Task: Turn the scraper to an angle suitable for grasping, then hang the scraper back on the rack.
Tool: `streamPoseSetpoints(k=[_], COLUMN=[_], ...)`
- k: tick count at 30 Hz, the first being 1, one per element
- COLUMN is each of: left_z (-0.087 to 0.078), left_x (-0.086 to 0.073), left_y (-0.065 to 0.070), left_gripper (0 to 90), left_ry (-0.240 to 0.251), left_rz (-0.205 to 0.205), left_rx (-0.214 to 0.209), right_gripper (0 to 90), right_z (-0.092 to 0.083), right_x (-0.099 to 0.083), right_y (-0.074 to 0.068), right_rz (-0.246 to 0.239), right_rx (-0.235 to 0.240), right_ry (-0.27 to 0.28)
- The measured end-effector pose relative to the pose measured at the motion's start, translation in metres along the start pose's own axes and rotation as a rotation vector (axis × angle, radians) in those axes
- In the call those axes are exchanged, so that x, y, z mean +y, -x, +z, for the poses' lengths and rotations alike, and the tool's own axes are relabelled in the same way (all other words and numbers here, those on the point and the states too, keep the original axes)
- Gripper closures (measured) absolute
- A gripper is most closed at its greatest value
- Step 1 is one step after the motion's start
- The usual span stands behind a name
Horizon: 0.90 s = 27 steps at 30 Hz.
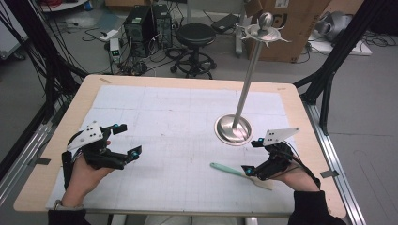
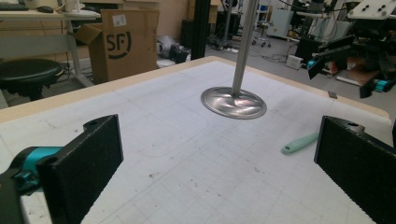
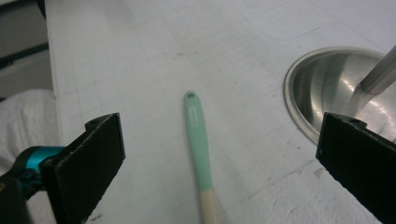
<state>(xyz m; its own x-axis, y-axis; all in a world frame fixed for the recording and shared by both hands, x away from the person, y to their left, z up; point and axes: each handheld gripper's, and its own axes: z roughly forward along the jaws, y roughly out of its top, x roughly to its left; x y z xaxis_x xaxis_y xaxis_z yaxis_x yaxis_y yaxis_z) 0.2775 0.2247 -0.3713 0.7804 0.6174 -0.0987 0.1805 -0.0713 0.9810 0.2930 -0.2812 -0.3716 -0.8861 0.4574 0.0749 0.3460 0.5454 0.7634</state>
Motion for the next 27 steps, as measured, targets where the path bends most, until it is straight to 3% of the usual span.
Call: streamPoseSetpoints(k=[8,11,12,13,16,19,21,27], left_z=[0.002,0.003,0.003,0.003,0.004,0.004,0.004,0.002], left_x=[0.003,0.003,0.003,0.003,0.003,0.003,0.003,0.004], left_y=[0.001,0.002,0.002,0.003,0.002,0.002,0.003,0.002], left_gripper=[1.7,1.7,1.7,1.7,1.7,1.7,1.7,1.7], left_ry=[0.003,-0.001,0.001,0.002,-0.004,-0.009,-0.007,0.009], left_rz=[0.000,0.003,0.002,0.001,0.003,0.001,0.006,0.013], left_rx=[-0.013,-0.014,-0.014,-0.015,-0.017,-0.018,-0.018,-0.012], right_gripper=[0.5,4.7,4.7,4.7,6.1,20.0,23.6,42.3], right_z=[0.010,0.016,0.016,0.021,0.026,0.029,0.031,0.040], right_x=[-0.001,-0.001,-0.001,-0.001,0.000,0.002,0.003,0.004], right_y=[-0.006,-0.006,-0.006,-0.005,-0.003,0.000,0.001,0.000], right_rz=[-0.044,-0.071,-0.071,-0.088,-0.102,-0.143,-0.129,-0.155], right_rx=[0.028,0.036,0.036,0.051,0.047,0.048,0.048,0.057], right_ry=[-0.111,-0.186,-0.186,-0.231,-0.298,-0.362,-0.396,-0.499])
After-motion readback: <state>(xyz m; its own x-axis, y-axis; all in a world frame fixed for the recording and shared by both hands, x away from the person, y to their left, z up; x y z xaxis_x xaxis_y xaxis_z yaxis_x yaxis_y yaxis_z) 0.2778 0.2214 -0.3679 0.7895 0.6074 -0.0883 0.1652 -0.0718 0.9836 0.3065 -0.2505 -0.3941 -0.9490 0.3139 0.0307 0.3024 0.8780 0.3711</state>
